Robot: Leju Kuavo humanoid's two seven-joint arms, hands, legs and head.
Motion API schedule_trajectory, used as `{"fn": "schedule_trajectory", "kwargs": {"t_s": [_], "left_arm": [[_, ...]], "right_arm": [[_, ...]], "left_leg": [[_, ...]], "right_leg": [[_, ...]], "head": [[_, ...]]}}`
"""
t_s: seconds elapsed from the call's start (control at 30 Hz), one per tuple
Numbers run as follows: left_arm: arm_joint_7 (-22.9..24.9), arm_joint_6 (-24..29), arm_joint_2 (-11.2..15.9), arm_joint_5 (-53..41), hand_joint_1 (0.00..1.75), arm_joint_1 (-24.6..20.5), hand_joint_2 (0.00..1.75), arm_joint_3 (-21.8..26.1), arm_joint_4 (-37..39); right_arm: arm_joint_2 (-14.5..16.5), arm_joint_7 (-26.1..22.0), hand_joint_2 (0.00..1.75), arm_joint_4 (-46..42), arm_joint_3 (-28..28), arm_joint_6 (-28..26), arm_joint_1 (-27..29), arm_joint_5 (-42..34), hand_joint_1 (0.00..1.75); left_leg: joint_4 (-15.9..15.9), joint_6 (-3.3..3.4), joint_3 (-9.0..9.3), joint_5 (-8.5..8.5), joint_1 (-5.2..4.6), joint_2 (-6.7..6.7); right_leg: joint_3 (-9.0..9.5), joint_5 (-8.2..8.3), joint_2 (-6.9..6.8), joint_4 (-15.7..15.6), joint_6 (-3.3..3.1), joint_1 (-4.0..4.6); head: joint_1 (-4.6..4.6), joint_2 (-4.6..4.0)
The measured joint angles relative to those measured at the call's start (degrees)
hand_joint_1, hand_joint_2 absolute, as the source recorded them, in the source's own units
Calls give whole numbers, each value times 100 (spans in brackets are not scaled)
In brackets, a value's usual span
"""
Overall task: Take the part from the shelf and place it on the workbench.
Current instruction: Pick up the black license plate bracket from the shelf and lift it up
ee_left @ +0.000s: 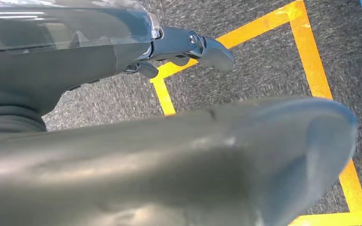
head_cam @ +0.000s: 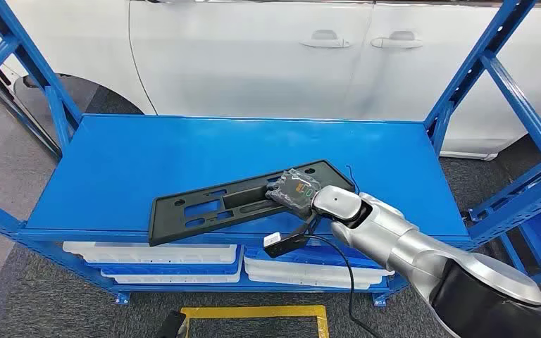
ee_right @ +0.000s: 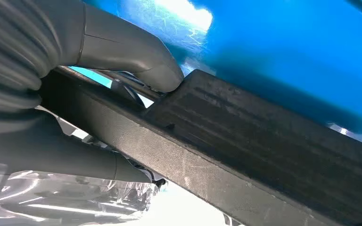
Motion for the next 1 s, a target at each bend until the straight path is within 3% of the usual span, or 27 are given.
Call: {"fn": "schedule_trajectory", "kwargs": {"t_s": [0.1,0.17,0.23,0.3,0.33,0.4,0.47,0.5,0.57,0.63,0.67,0.73,0.8,0.87,0.93,0.97,1.0], "left_arm": [[-16,-2,-8,3,0,-3,0,0,1],[-32,1,-11,9,0,0,0,1,0],[-67,8,-10,25,0,9,0,2,-1],[-147,11,-9,45,0,17,0,3,-1],[-193,10,-8,54,0,20,0,3,0],[-262,7,-8,72,0,33,0,3,0],[-316,9,-4,94,0,59,0,4,-1],[-342,13,1,104,0,73,0,5,-1],[-381,17,15,112,0,90,0,6,-1],[-397,17,23,114,0,106,0,7,-1],[-401,17,27,114,0,121,0,7,-1],[-404,19,39,114,0,147,0,9,-1],[-407,20,47,114,0,147,0,10,-1],[-411,20,48,114,0,126,0,11,-1],[-413,20,50,115,0,115,0,11,-1],[-413,17,51,120,0,118,0,11,-1],[-414,14,53,133,0,126,0,11,-1]], "right_arm": [[18,-29,175,21,-13,-106,-33,-104,175],[51,-98,175,62,-42,-206,-76,-158,175],[72,-184,175,118,-114,-298,-105,-117,175],[64,-248,175,150,-228,-358,-147,36,175],[40,-264,175,140,-292,-360,-184,136,175],[-75,-285,175,53,-427,-317,-260,321,175],[-246,-295,175,-113,-545,-226,-305,529,175],[-333,-296,175,-225,-594,-145,-329,639,175],[-508,-302,175,-525,-704,86,-398,804,175],[-656,-310,175,-827,-837,298,-499,870,175],[-708,-313,175,-946,-896,366,-547,894,175],[-756,-314,175,-1094,-978,432,-608,934,175],[-758,-320,175,-1179,-1036,452,-621,961,175],[-714,-324,175,-1221,-1074,453,-621,969,175],[-631,-316,175,-1231,-1094,453,-618,988,175],[-588,-312,175,-1234,-1102,462,-622,1003,175],[-547,-309,175,-1250,-1116,495,-639,1013,175]], "left_leg": [[14,-18,-5,-4,-21,-3],[26,-65,-59,9,-49,9],[28,-124,-113,31,-64,26],[156,-193,-177,-75,-57,52],[365,-231,-268,-226,-52,75],[1089,-302,-587,-644,-40,122],[1659,-350,-841,-851,-33,140],[1655,-364,-834,-791,-28,141],[1047,-381,-535,-428,-1,123],[376,-341,-227,-151,22,37],[212,-294,-160,-101,23,5],[169,-175,-158,-91,7,7],[141,-96,-139,-65,22,11],[117,-46,-125,-43,46,9],[116,-25,-129,-43,45,9],[118,-20,-125,-46,43,9],[121,-18,-119,-51,42,10]], "right_leg": [[426,375,-121,-875,-85,42],[630,457,-250,-1357,-117,92],[628,431,-256,-1446,-110,98],[618,473,-265,-1485,-147,70],[617,491,-277,-1507,-176,57],[607,503,-296,-1516,-210,61],[603,503,-305,-1509,-211,67],[604,499,-306,-1502,-205,65],[606,477,-296,-1470,-171,55],[588,435,-262,-1397,-104,69],[577,422,-245,-1373,-69,80],[567,423,-225,-1371,-6,86],[523,352,-189,-1296,44,62],[320,90,-96,-840,68,38],[-29,-213,-17,-71,77,30],[-166,-265,1,203,77,28],[-218,-211,9,279,70,27]], "head": [[1,0],[0,0],[-1,0],[-1,0],[-1,0],[-1,0],[-1,0],[-1,0],[-1,0],[-1,0],[-1,0],[-1,0],[-1,0],[1,0],[0,0],[0,0],[0,0]]}}
